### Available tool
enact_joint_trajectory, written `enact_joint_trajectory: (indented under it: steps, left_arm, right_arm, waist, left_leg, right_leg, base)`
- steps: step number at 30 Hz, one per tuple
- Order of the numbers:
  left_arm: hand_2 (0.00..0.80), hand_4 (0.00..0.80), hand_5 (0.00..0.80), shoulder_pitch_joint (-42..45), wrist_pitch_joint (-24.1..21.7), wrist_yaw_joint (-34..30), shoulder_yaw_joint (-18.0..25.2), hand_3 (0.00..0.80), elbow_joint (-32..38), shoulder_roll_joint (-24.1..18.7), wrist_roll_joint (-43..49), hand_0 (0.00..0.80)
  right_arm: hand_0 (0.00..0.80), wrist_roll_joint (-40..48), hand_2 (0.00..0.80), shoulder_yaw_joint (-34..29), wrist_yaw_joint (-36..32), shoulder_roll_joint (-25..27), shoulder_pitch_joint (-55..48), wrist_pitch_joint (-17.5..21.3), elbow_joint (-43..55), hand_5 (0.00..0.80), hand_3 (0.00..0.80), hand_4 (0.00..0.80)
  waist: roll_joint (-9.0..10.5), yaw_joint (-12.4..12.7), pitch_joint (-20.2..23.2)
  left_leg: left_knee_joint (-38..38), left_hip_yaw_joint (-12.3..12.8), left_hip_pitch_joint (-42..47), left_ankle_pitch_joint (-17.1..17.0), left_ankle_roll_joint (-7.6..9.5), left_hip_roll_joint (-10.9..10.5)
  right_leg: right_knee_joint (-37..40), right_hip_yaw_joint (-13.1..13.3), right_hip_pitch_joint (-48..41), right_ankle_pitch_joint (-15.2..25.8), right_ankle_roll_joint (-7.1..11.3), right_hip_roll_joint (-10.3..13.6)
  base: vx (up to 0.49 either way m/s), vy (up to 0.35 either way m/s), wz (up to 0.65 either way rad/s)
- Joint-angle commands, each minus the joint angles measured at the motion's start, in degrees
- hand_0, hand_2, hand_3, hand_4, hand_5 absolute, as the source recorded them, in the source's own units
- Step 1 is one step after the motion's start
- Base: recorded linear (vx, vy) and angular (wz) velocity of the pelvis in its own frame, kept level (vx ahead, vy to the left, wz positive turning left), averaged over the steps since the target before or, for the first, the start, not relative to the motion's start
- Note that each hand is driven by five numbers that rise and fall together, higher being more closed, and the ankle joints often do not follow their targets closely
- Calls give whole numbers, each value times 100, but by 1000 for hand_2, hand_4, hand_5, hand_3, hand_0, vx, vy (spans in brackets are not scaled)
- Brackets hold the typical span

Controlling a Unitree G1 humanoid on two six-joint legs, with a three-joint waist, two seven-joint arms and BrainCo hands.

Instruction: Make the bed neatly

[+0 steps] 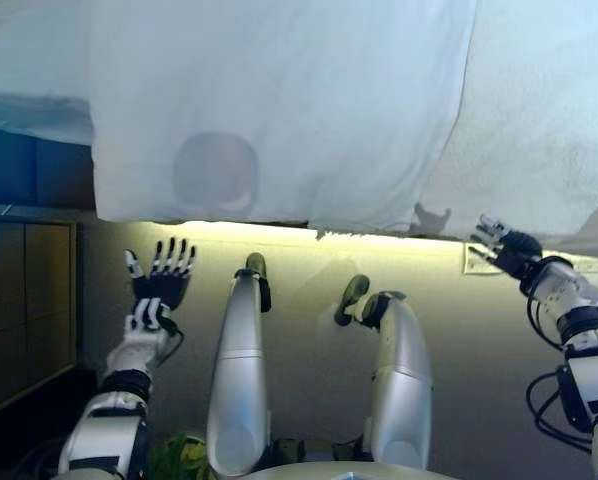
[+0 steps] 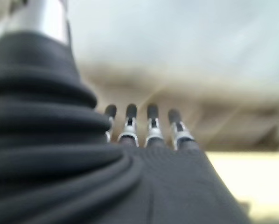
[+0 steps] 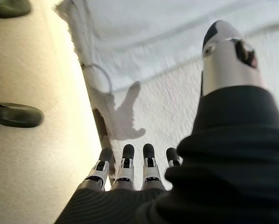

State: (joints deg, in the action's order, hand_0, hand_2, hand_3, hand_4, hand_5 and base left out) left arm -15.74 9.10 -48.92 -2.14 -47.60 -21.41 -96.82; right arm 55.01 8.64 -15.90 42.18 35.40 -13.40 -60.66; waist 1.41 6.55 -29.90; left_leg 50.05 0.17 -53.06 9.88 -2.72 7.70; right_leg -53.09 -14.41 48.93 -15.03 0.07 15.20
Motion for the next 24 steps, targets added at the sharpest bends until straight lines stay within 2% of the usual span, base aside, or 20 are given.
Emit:
enact_joint_trajectory:
  steps: [1,4,6,9,16,24]
  left_arm:
    - [0,0,0,375,-177,-1994,-389,0,299,-27,958,0]
    - [0,0,0,387,-339,-2770,-702,0,559,-271,1260,0]
    - [0,0,0,298,-440,-2909,-792,0,853,-435,1140,0]
    - [0,0,0,140,-654,-2698,-856,0,1296,-639,780,0]
    - [0,0,0,-320,-773,-1862,-441,0,1793,-822,402,0]
    - [0,0,0,-923,-801,-1505,-123,0,1836,-857,595,0]
  right_arm:
    - [0,290,0,-316,201,67,-71,265,-71,0,0,0]
    - [0,377,0,-208,198,116,-42,244,-154,0,0,0]
    - [0,419,0,-115,178,126,-15,271,-238,0,0,0]
    - [0,425,0,-35,177,94,-12,290,-273,0,0,0]
    - [0,232,0,-117,135,90,-38,267,-362,0,0,0]
    - [0,-41,0,-227,-22,229,28,176,-675,0,0,0]
  waist:
    - [-51,165,13]
    - [-108,178,11]
    - [-157,171,11]
    - [-213,150,11]
    - [-250,91,12]
    - [-239,-18,11]
  left_leg:
    - [-328,197,637,416,-20,-114]
    - [-518,238,837,381,-13,-110]
    - [-637,262,975,362,-9,-113]
    - [-735,297,1137,347,8,-130]
    - [-834,342,1278,321,4,-170]
    - [-701,399,1158,356,16,-135]
  right_leg:
    - [478,123,-394,633,566,186]
    - [635,56,-589,681,575,207]
    - [719,54,-693,694,584,220]
    - [786,68,-813,701,590,242]
    - [770,135,-869,639,566,239]
    - [497,251,-660,514,501,189]
  base:
    - [27,-67,10]
    - [29,-23,5]
    - [42,0,7]
    - [56,15,2]
    - [51,20,1]
    - [42,39,-4]
